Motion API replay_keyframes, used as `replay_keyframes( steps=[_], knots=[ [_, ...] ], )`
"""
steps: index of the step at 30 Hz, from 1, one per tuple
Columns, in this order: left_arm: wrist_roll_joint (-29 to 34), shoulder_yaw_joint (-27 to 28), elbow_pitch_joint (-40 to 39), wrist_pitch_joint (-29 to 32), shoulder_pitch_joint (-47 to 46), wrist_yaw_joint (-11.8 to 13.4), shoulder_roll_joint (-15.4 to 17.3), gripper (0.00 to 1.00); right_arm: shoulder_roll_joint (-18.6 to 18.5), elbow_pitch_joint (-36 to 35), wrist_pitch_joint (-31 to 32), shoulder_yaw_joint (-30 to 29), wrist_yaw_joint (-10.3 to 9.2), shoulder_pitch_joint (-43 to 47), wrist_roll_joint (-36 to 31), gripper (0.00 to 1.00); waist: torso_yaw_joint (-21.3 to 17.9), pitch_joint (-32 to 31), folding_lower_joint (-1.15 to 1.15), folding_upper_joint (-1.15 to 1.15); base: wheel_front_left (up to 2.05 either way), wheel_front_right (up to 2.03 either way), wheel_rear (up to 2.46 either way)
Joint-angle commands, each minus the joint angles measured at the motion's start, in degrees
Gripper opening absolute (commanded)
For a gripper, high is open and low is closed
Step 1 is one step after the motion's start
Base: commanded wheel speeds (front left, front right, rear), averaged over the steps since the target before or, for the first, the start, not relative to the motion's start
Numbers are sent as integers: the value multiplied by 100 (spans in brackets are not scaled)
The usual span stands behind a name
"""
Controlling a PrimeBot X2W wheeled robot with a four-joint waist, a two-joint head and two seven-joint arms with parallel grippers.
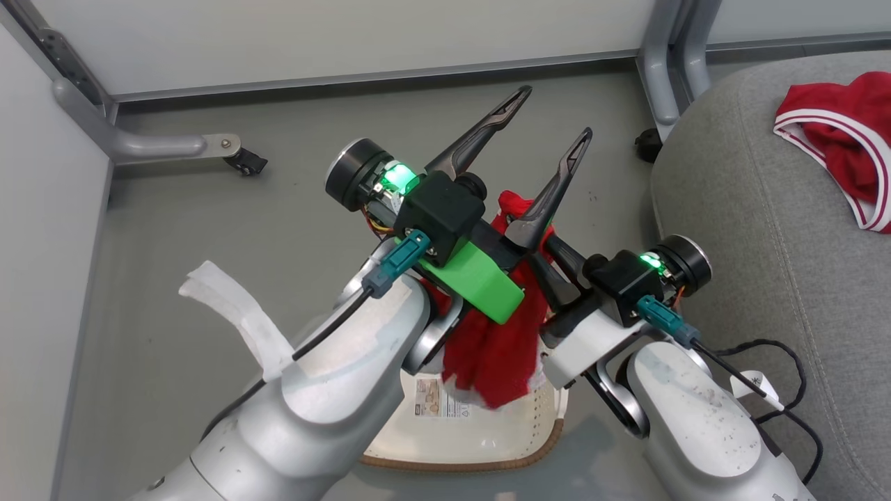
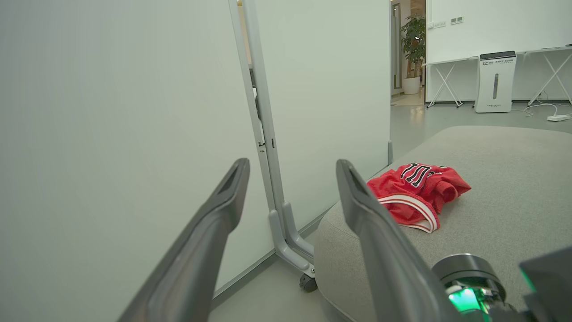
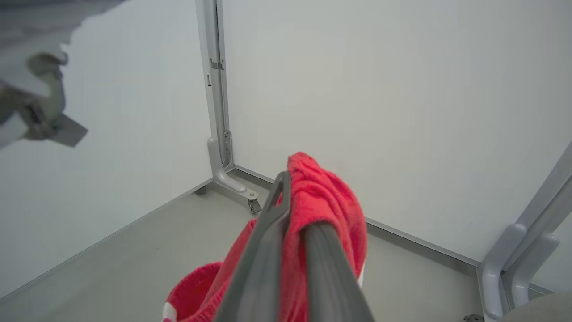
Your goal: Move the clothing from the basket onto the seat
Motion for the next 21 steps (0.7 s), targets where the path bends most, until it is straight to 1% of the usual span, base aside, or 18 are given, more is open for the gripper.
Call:
replay_keyframes(
  steps=[1, 10, 21],
  knots=[
    [50, 29, -7, -21, -30, 17, 0, 100, -18, -43, -13, -12, -6, -1, 41, 0, -10, -1, 0, 0, 0, 0, 0],
    [174, 101, 67, -21, 63, -33, 0, 100, -19, -154, -12, -225, -6, 86, -5, 0, -160, 39, 0, 0, 0, 0, 0],
    [433, 173, 233, -21, 192, -188, 4, 100, -18, -474, -13, -900, -6, 183, -284, 0, -672, 203, 0, 0, 0, 0, 0]
  ],
)
